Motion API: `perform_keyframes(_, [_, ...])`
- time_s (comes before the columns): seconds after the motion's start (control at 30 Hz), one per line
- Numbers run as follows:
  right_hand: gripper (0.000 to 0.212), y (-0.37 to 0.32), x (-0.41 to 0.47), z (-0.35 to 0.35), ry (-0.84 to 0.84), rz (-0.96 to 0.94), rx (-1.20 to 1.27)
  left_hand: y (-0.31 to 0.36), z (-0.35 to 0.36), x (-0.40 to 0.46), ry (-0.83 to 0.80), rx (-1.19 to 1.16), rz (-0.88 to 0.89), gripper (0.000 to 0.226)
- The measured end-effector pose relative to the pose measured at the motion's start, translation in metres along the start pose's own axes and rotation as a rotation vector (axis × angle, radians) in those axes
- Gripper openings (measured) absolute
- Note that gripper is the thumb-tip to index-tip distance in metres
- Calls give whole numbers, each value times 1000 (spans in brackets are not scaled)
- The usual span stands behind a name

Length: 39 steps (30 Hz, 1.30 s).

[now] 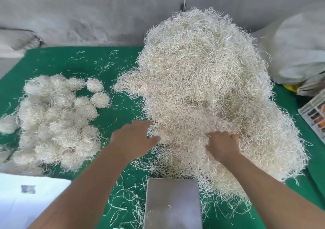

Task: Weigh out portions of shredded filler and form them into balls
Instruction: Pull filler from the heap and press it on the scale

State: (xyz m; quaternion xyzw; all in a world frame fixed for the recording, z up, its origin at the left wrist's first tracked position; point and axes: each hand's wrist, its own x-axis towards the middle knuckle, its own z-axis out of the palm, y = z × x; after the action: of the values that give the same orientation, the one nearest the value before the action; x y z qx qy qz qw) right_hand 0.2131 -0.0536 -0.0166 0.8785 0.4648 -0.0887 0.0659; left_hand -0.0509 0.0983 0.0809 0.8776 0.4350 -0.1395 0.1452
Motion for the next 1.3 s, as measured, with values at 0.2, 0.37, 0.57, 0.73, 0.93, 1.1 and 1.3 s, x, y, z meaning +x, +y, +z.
perform_keyframes(0.2, [50,-9,-17,-44,441,-174,512,47,66,6,32,-540,293,96])
perform_keyframes(0.37, [42,-37,-45,-76,294,-342,818,102,69,20,144,-767,418,69])
perform_keyframes(0.57, [74,-36,-64,-65,180,-449,1153,99,54,30,220,-739,396,28])
perform_keyframes(0.73, [89,-48,-78,-38,540,-512,962,92,51,20,269,-692,480,24])
perform_keyframes(0.93, [99,-31,-67,-17,597,-163,968,73,54,38,323,-783,83,33])
perform_keyframes(1.1, [126,-25,-29,-17,179,-146,435,79,42,30,243,-835,165,17])
perform_keyframes(1.3, [58,-2,0,-35,254,-119,72,66,23,41,223,-610,357,16])
